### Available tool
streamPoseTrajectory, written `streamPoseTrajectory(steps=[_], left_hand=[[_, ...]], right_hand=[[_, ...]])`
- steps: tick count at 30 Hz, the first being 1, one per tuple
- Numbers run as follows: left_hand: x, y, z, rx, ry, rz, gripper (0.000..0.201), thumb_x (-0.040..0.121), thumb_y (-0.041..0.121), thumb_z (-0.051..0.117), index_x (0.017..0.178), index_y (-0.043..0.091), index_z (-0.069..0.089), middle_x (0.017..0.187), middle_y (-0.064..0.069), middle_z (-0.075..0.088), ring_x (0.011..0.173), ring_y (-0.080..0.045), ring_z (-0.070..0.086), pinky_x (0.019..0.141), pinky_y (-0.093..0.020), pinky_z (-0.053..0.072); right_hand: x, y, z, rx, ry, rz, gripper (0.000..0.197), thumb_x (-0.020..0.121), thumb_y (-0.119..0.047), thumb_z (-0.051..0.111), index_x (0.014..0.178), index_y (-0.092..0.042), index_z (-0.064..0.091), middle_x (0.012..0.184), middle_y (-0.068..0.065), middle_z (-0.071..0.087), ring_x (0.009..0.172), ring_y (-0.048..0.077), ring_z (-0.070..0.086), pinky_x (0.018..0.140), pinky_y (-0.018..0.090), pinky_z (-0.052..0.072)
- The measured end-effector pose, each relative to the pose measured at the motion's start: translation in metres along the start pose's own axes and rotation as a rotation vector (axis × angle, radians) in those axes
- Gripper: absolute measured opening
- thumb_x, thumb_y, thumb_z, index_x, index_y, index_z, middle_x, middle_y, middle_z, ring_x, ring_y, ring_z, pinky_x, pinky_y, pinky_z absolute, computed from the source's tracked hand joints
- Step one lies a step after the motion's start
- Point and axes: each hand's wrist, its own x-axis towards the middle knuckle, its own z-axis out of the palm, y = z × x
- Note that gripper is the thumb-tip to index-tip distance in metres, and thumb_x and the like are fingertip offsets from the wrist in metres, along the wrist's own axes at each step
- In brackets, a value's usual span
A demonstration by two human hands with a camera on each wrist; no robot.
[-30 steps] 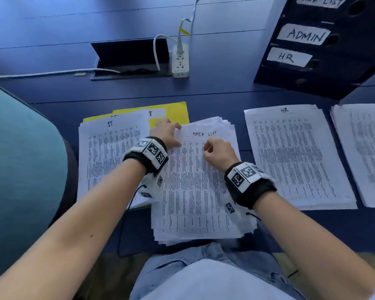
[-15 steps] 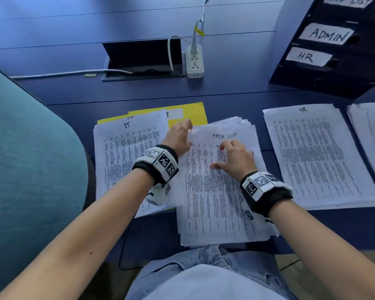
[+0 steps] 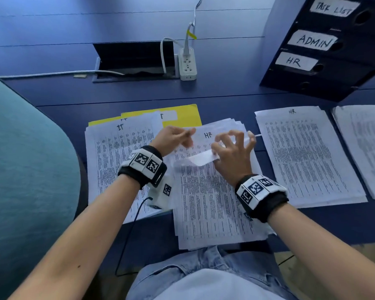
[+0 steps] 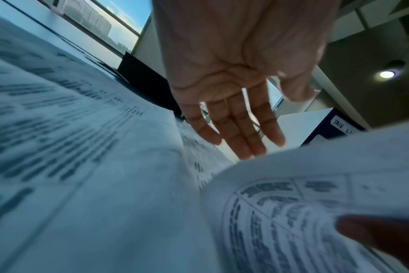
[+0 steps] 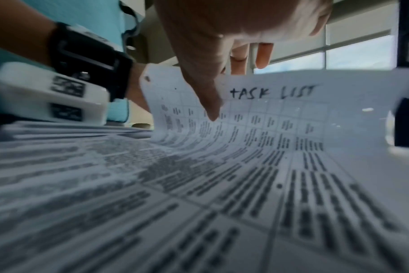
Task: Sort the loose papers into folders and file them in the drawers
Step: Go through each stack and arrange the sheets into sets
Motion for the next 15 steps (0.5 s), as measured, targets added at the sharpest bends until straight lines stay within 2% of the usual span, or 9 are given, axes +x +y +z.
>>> streamPoseTrajectory(steps=[1,3,5,7,9,12,13,15], left_hand=[[0.002,-0.002,-0.003,0.010,0.046,-0.016,0.048,0.084,0.054,0.050,0.071,0.011,0.066,0.074,-0.003,0.067,0.063,-0.001,0.058,0.068,-0.020,0.046],[0.008,-0.006,-0.007,0.176,0.117,-0.028,0.039,0.093,0.036,0.049,0.097,0.002,0.068,0.103,-0.016,0.066,0.092,-0.019,0.062,0.086,-0.027,0.047],[0.010,-0.011,-0.008,0.364,0.113,-0.063,0.032,0.095,0.025,0.050,0.116,0.004,0.062,0.120,-0.016,0.055,0.109,-0.026,0.054,0.096,-0.029,0.040],[0.011,-0.015,-0.007,0.507,0.058,-0.097,0.036,0.094,0.026,0.052,0.125,0.008,0.056,0.128,-0.013,0.044,0.120,-0.026,0.044,0.105,-0.032,0.034],[0.012,-0.017,-0.005,0.584,0.051,-0.099,0.039,0.092,0.027,0.055,0.128,0.011,0.053,0.130,-0.013,0.040,0.123,-0.026,0.039,0.108,-0.034,0.031],[0.011,-0.013,-0.003,0.614,0.068,-0.094,0.036,0.089,0.025,0.058,0.122,0.012,0.052,0.127,-0.013,0.040,0.121,-0.027,0.040,0.106,-0.036,0.033],[0.011,-0.012,-0.003,0.612,0.072,-0.095,0.034,0.088,0.024,0.059,0.120,0.012,0.052,0.126,-0.013,0.041,0.119,-0.027,0.041,0.104,-0.036,0.035],[0.012,-0.010,-0.003,0.580,0.073,-0.074,0.032,0.087,0.022,0.060,0.117,0.011,0.053,0.122,-0.013,0.042,0.114,-0.028,0.044,0.100,-0.033,0.036]], right_hand=[[-0.003,-0.002,-0.001,-0.009,0.013,-0.058,0.024,0.046,-0.007,0.073,0.066,-0.017,0.065,0.090,-0.001,0.066,0.102,0.022,0.039,0.094,0.043,0.018],[-0.010,-0.008,-0.003,0.026,-0.007,-0.180,0.031,0.039,-0.005,0.076,0.066,-0.016,0.066,0.089,0.000,0.067,0.101,0.022,0.045,0.092,0.041,0.021],[-0.019,-0.014,-0.002,0.073,-0.095,-0.257,0.035,0.037,-0.005,0.078,0.068,-0.016,0.065,0.088,0.002,0.067,0.095,0.022,0.058,0.089,0.040,0.025],[-0.026,-0.020,-0.001,0.133,-0.192,-0.268,0.035,0.040,-0.005,0.080,0.069,-0.014,0.064,0.085,0.004,0.066,0.080,0.023,0.064,0.085,0.039,0.035],[-0.026,-0.022,-0.001,0.193,-0.267,-0.226,0.036,0.044,-0.003,0.080,0.073,-0.013,0.062,0.082,0.004,0.066,0.072,0.023,0.064,0.075,0.037,0.047],[-0.019,-0.024,-0.005,0.245,-0.327,-0.158,0.032,0.053,0.005,0.067,0.078,-0.012,0.058,0.072,0.004,0.065,0.062,0.023,0.062,0.067,0.036,0.048],[-0.015,-0.025,-0.009,0.260,-0.347,-0.140,0.031,0.055,0.007,0.063,0.078,-0.012,0.058,0.069,0.003,0.064,0.060,0.022,0.061,0.068,0.036,0.047],[-0.006,-0.023,-0.014,0.250,-0.400,-0.097,0.029,0.062,0.011,0.060,0.081,-0.011,0.063,0.069,0.004,0.067,0.063,0.021,0.062,0.077,0.037,0.043]])
